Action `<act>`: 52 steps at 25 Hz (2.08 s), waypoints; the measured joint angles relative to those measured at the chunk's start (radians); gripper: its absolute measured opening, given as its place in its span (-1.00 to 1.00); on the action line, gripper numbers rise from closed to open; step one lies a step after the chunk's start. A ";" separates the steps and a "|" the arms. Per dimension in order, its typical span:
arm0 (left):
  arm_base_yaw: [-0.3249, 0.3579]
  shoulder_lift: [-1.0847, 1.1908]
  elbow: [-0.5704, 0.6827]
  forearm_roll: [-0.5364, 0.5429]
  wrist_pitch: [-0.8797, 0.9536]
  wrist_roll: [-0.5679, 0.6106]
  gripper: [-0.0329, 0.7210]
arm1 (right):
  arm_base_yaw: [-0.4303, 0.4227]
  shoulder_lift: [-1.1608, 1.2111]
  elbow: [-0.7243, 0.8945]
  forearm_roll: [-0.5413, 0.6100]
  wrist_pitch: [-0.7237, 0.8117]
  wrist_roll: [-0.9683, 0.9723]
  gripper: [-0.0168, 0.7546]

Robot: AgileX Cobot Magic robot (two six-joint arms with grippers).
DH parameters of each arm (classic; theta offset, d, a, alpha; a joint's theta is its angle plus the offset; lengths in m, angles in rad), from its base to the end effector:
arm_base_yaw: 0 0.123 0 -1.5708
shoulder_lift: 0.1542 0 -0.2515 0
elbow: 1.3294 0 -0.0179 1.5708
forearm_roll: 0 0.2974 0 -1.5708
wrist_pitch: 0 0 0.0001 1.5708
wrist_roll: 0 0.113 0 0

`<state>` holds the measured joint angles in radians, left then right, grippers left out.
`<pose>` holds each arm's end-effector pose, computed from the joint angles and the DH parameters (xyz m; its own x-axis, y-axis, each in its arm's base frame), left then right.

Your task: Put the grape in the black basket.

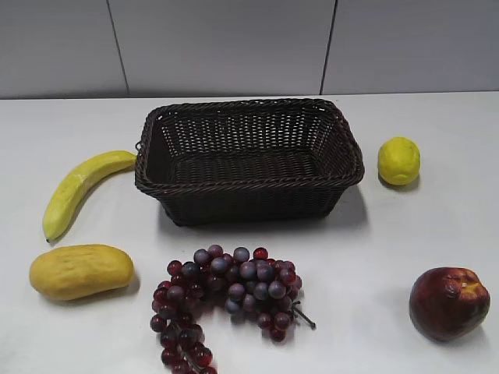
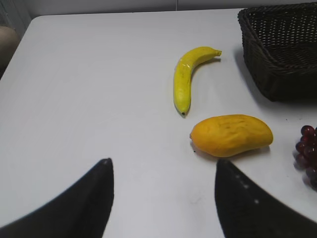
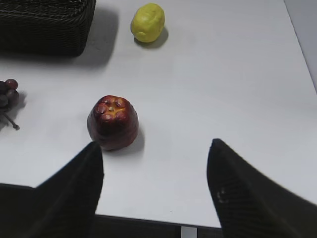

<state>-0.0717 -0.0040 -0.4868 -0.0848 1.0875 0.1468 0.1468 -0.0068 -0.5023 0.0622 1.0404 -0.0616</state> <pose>0.0882 -0.0148 0.2832 -0.4678 0.1407 -0.8726 0.1880 0.9805 0.0573 0.0873 0.0190 0.2933 -0.4182 -0.0922 -0.9036 -0.2067 0.9784 -0.0042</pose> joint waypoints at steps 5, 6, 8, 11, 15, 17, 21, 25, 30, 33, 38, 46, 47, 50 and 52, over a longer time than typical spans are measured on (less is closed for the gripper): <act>0.000 0.000 0.000 0.000 0.000 0.000 0.38 | 0.000 0.000 0.000 0.000 0.000 0.000 0.33; 0.000 0.000 0.000 0.000 0.000 0.000 0.38 | 0.000 0.000 0.000 0.000 0.000 0.000 0.33; 0.000 0.000 0.000 0.000 0.000 0.000 0.38 | 0.000 0.000 0.000 0.000 0.000 0.000 0.33; 0.000 0.000 0.000 0.000 0.000 0.000 0.38 | 0.000 0.000 0.000 0.000 0.000 0.000 0.33; 0.000 0.000 0.000 0.007 0.000 0.000 0.38 | 0.000 0.000 0.000 0.000 0.000 0.000 0.33; 0.000 0.000 0.000 0.015 0.000 0.000 0.38 | 0.000 0.000 0.000 0.000 0.000 0.000 0.33; 0.000 0.000 0.000 0.017 -0.001 0.000 0.38 | 0.000 0.000 0.000 0.000 0.000 0.000 0.33; 0.000 0.005 0.000 0.015 -0.002 0.000 0.38 | 0.000 0.000 0.000 0.000 0.000 0.000 0.33; 0.000 0.058 -0.007 -0.011 -0.012 0.012 0.42 | 0.000 0.000 0.000 0.000 0.000 0.000 0.33; 0.000 0.127 -0.040 -0.064 -0.044 0.071 0.52 | 0.000 0.000 0.000 0.000 0.000 0.000 0.33; -0.004 0.323 -0.074 -0.166 -0.101 0.208 0.64 | 0.000 0.000 0.000 0.000 0.000 0.000 0.33; -0.174 0.619 -0.127 -0.206 -0.202 0.340 0.65 | 0.000 0.000 0.000 0.000 0.000 0.000 0.33; -0.204 0.664 -0.144 -0.194 -0.202 0.344 0.65 | 0.000 0.000 0.000 0.000 0.000 0.000 0.33; -0.305 0.799 -0.201 -0.162 -0.208 0.352 0.65 | 0.000 0.000 0.000 0.000 0.000 0.000 0.33; -0.370 0.899 -0.241 -0.153 -0.221 0.367 0.65 | 0.000 0.000 0.000 0.000 0.000 0.000 0.33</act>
<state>-0.4420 0.8945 -0.7283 -0.2374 0.8667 0.5138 0.1468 -0.0068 -0.5023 0.0622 1.0404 -0.0616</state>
